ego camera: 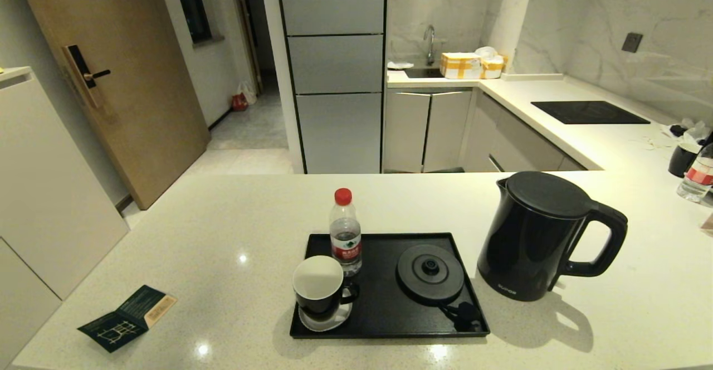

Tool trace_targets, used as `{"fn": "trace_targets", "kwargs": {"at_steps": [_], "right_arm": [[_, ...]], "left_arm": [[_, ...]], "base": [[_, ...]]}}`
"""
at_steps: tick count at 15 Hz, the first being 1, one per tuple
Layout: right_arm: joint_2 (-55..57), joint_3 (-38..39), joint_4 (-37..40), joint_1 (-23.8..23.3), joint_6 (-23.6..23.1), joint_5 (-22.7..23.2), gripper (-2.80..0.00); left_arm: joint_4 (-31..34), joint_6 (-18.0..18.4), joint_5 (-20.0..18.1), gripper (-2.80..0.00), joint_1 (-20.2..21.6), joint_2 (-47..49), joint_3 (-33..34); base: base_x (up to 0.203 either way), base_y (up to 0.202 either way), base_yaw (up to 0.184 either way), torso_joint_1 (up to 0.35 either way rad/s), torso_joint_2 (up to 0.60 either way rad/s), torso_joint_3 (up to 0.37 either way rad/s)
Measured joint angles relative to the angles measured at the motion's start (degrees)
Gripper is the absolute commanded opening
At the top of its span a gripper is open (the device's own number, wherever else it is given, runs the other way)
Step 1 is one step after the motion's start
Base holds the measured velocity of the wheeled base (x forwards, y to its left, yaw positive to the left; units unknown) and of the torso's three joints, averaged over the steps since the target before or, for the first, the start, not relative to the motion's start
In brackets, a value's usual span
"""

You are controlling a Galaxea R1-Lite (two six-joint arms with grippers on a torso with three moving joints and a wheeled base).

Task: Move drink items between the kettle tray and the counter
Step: Pick up the tea cup

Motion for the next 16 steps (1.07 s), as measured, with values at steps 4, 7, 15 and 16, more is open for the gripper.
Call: {"fn": "trace_targets", "kwargs": {"at_steps": [4,7,15,16], "right_arm": [[0.0,0.0,-0.1,0.0,2.0,-0.3,-2.8],[0.0,0.0,-0.1,0.0,2.0,-0.3,-2.8],[0.1,0.0,-0.1,0.0,2.0,-0.3,-2.8],[0.1,0.0,-0.2,0.0,2.0,-0.3,-2.8]], "left_arm": [[0.0,0.0,0.0,-2.8,0.0,0.0,0.0],[0.0,0.1,0.0,-2.8,0.0,0.0,0.0],[6.1,3.7,-3.9,-2.8,-0.3,5.5,-9.8],[8.8,3.3,-5.4,-2.8,-0.8,9.8,-14.2]], "base": [[0.0,0.0,0.0,0.0,0.0,0.0],[0.0,0.0,0.0,0.0,0.0,0.0],[0.0,0.0,0.0,0.0,0.0,0.0],[0.0,0.0,0.0,0.0,0.0,0.0]]}}
